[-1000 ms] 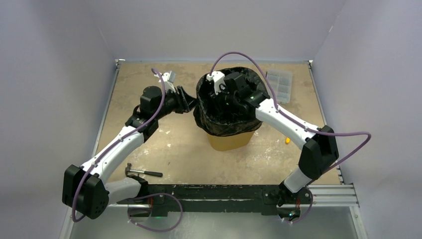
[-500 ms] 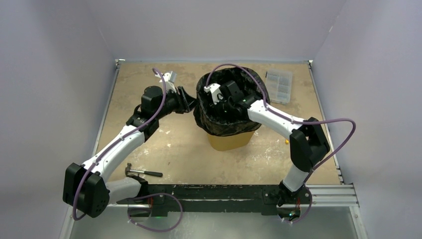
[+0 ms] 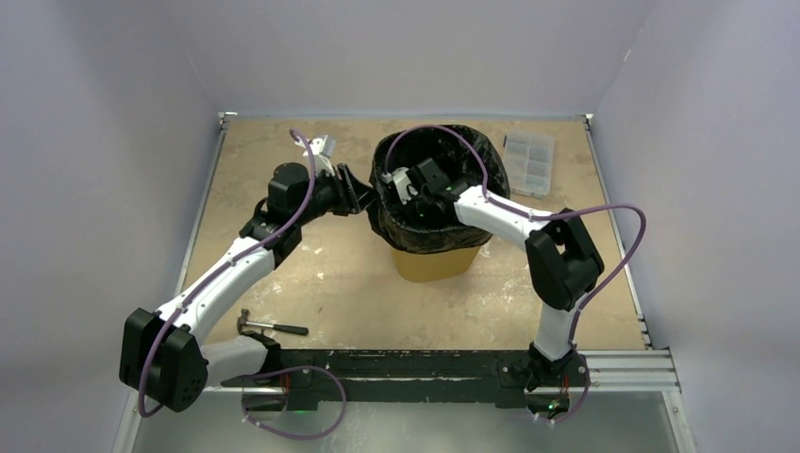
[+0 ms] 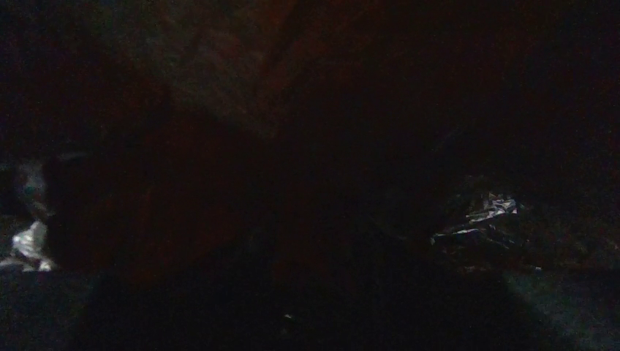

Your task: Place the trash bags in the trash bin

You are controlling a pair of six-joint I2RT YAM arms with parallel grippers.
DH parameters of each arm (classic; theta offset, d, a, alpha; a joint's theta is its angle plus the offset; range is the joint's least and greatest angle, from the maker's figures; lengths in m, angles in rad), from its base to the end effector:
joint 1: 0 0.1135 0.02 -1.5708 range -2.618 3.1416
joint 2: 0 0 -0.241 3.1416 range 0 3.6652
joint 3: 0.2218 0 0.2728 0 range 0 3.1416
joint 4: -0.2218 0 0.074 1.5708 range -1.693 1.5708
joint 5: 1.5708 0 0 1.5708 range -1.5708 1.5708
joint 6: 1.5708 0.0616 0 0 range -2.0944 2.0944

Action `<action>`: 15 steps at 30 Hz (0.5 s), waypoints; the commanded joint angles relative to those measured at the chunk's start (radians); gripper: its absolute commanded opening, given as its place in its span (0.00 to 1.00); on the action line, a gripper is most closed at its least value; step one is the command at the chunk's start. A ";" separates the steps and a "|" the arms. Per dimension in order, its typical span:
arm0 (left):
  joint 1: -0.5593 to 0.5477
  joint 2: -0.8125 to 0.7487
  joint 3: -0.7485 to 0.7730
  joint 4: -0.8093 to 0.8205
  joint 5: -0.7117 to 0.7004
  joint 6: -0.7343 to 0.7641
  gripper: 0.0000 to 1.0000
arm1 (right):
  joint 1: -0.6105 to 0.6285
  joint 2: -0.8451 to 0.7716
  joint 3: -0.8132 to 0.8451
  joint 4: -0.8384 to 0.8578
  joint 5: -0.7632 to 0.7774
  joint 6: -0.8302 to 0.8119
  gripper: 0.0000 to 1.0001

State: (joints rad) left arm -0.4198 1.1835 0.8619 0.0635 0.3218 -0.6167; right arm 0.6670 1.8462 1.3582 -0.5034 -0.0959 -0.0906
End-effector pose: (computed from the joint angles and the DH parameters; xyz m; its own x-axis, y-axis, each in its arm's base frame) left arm 0.2920 -0.1517 0.2757 -0.5753 -0.3441 -0.7421 0.4084 0.6652 -0.6250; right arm 0.3286 0.2662 0.1604 -0.5953 -0.5834 -0.5525 -0.7138 0.6997 0.0303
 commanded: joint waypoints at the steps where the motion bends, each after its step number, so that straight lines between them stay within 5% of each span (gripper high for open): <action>1: -0.002 0.005 0.033 0.030 0.028 0.011 0.40 | 0.000 -0.033 0.033 -0.012 0.019 0.010 0.47; 15: -0.002 -0.056 0.090 -0.122 -0.101 0.067 0.41 | -0.001 -0.220 0.075 -0.008 -0.014 0.060 0.53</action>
State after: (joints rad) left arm -0.4202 1.1767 0.8825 -0.0040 0.2825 -0.5957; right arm 0.6670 1.6241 1.3796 -0.4786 -0.0959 -0.0551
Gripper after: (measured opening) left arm 0.405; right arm 0.525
